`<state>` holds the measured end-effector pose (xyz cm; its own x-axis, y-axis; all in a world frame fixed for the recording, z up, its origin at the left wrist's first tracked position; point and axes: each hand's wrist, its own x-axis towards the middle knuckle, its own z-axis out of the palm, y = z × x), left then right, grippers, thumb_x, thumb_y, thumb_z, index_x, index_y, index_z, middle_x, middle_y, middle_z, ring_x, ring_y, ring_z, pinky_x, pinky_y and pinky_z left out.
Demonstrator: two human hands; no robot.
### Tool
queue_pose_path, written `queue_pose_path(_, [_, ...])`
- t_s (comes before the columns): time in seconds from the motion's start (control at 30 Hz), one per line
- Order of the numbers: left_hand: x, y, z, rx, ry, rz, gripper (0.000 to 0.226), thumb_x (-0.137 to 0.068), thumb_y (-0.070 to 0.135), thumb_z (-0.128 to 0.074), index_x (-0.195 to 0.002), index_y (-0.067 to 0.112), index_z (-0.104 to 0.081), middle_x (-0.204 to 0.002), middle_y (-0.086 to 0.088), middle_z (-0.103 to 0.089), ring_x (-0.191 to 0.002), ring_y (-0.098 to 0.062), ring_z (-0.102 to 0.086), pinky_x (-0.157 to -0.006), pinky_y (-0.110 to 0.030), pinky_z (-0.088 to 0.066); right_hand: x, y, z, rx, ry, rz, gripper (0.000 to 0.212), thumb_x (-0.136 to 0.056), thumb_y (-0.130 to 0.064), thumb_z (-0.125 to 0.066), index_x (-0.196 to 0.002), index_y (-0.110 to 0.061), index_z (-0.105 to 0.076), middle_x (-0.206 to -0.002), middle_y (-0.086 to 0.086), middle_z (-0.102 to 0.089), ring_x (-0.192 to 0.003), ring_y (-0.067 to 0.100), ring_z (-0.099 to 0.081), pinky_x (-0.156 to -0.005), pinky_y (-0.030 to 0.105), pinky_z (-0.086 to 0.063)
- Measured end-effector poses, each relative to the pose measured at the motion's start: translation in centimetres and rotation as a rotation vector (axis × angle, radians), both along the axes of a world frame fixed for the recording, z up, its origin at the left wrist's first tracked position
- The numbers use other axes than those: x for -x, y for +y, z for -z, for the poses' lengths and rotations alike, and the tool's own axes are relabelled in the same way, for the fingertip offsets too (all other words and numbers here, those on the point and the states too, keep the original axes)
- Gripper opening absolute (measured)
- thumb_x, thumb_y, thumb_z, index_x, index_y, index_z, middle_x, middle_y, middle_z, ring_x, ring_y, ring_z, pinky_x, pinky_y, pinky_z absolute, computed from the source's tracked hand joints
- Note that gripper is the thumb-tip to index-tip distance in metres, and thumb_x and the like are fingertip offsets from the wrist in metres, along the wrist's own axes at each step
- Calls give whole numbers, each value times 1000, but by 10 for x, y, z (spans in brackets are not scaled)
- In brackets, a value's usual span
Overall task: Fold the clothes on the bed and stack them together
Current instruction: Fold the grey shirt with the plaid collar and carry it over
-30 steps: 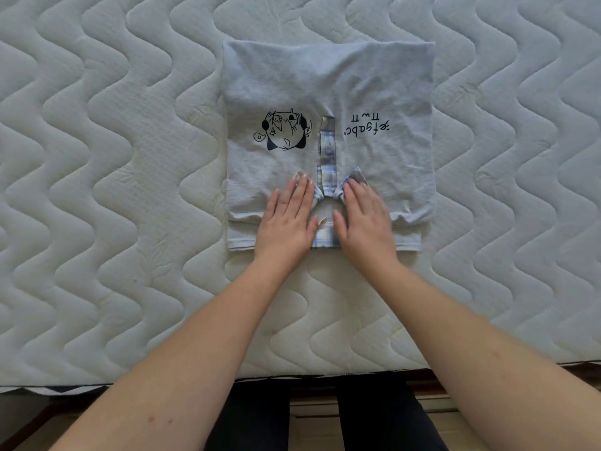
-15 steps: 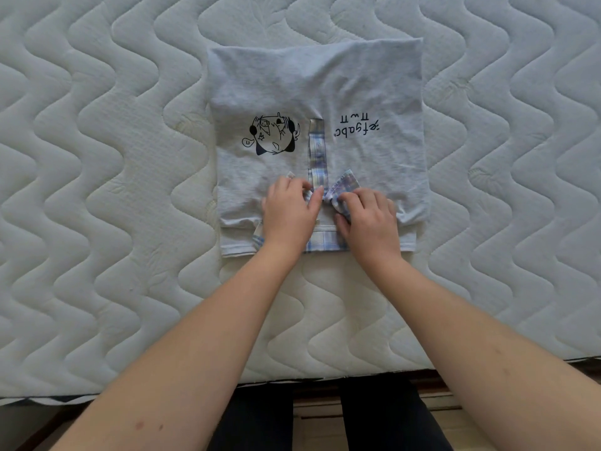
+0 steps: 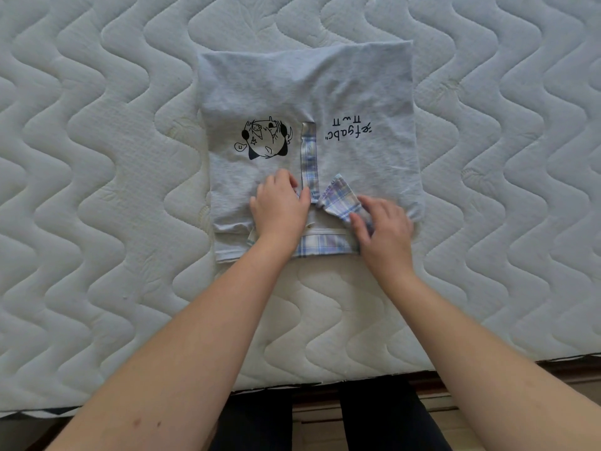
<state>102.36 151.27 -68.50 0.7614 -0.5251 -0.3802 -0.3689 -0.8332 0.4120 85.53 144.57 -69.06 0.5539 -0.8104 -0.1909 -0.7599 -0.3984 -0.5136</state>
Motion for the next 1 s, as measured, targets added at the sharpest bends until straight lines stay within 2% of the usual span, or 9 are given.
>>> queue_pose_path(0.13, [7,-2,-1,133,-9,189,31,-94,45,-57,-105,17,-63,-106,0,-52,-104,-21,-48,-86,-31,-31,-3,-22,-3,-179,150,113,21,-88,-44,-64,-105,-32,-66,-101,-9,-66,-110,20,-48,-84,34,-22])
queue_pose_path(0.3, [1,-23,0,-196,26,394,29,-91,52,-59,-102,26,-68,-117,-3,-54,-114,-24,-48,-94,-40,-34,-12,-31,-8,-231,179,161,14,-84,-41,-71,-81,-32,-60,-78,-15,-61,-100,17,-56,-81,34,-22])
queue_pose_path(0.47, [-4,-28,-1,-316,-48,404,39,-89,58,-59,-104,23,-67,-119,-6,-54,-114,-26,-48,-93,-40,-35,-3,-29,-12,-142,107,174,8,-89,-27,-67,-97,-25,-67,-94,-7,-69,-99,22,-58,-84,33,-28])
queue_pose_path(0.63, [13,-15,-3,8,-246,421,29,-90,36,-65,-105,13,-57,-108,-7,-55,-101,-28,-52,-83,-35,-32,24,4,-15,197,1,151,27,-94,-20,-52,-116,-13,-66,-110,6,-66,-102,31,-58,-83,40,-38])
queue_pose_path(0.73, [32,1,4,278,-277,585,28,-88,20,-67,-113,7,-65,-116,-14,-63,-107,-35,-60,-91,-42,-43,36,31,-4,265,52,-129,45,-96,-26,-48,-137,-9,-55,-137,9,-57,-129,26,-52,-104,42,-37])
queue_pose_path(0.77, [37,8,8,287,-256,634,37,-92,22,-62,-125,6,-62,-131,-15,-59,-121,-34,-56,-101,-44,-41,41,37,2,258,105,-221,49,-97,-28,-48,-142,-9,-49,-147,8,-49,-137,24,-44,-112,42,-33])
queue_pose_path(0.83, [47,24,17,110,-151,728,57,-102,36,-41,-152,11,-34,-160,-7,-28,-149,-23,-24,-121,-39,-16,49,44,10,202,239,-348,57,-99,-32,-49,-150,-11,-36,-158,5,-31,-147,21,-28,-120,40,-22])
queue_pose_path(0.9, [49,36,27,-59,-113,789,63,-105,44,-25,-157,17,-3,-166,1,2,-152,-14,6,-121,-32,7,55,44,13,170,271,-394,59,-98,-30,-48,-152,-13,-31,-160,4,-23,-148,21,-22,-121,39,-18])
queue_pose_path(1.0, [47,34,23,21,-50,742,59,-106,40,-28,-157,18,-11,-166,1,-4,-152,-15,1,-122,-33,5,54,34,6,209,102,-314,47,-95,-25,-45,-140,-13,-53,-150,7,-45,-138,24,-42,-115,41,-28])
